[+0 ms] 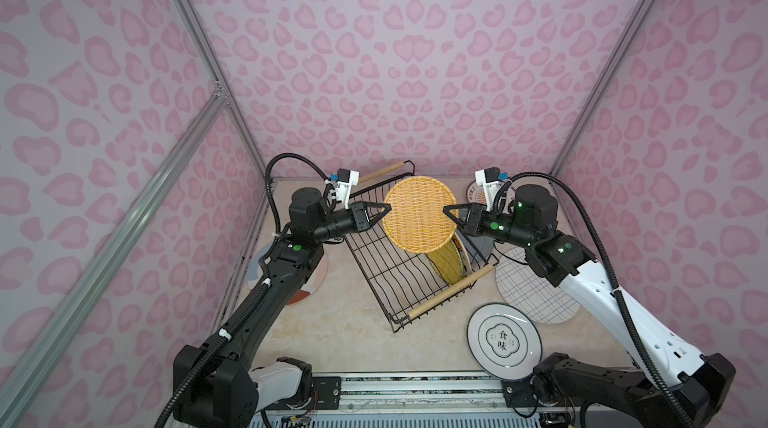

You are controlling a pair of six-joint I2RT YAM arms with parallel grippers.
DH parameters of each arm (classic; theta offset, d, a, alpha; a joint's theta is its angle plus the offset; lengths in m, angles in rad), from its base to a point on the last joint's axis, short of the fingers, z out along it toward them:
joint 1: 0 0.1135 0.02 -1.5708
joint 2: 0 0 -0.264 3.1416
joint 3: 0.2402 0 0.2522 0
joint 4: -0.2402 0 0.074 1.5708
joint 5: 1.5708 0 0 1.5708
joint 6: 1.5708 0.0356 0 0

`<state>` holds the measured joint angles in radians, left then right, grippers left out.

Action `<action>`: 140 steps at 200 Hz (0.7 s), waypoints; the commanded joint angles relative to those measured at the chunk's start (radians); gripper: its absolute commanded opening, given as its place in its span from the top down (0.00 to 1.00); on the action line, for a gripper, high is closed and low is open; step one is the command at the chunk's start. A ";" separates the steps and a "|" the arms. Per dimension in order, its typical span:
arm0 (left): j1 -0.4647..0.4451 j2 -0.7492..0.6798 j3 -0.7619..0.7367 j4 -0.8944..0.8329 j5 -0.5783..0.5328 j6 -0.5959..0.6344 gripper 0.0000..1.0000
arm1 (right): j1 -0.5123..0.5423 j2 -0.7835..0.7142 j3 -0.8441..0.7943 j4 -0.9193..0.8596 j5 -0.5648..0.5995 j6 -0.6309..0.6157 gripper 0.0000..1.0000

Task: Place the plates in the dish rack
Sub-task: 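Grasp the woven tray rim with the right gripper and open the left gripper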

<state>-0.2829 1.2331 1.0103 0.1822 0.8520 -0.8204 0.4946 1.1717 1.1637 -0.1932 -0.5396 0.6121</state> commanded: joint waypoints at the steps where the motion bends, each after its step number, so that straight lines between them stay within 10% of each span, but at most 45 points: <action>1: 0.013 -0.021 0.001 0.047 0.025 -0.034 0.26 | 0.003 -0.004 0.007 -0.015 0.028 -0.040 1.00; 9: 0.018 -0.027 0.001 0.041 0.027 -0.034 0.00 | 0.002 -0.007 0.006 -0.017 0.037 -0.041 1.00; 140: 0.037 -0.358 -0.039 0.051 -0.004 0.179 0.02 | 0.133 -0.012 0.093 -0.210 0.310 -0.182 1.00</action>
<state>-0.2379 0.9459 0.9794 0.2409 0.8864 -0.7757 0.5919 1.1538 1.2301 -0.3664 -0.3454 0.4847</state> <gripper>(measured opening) 0.979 0.069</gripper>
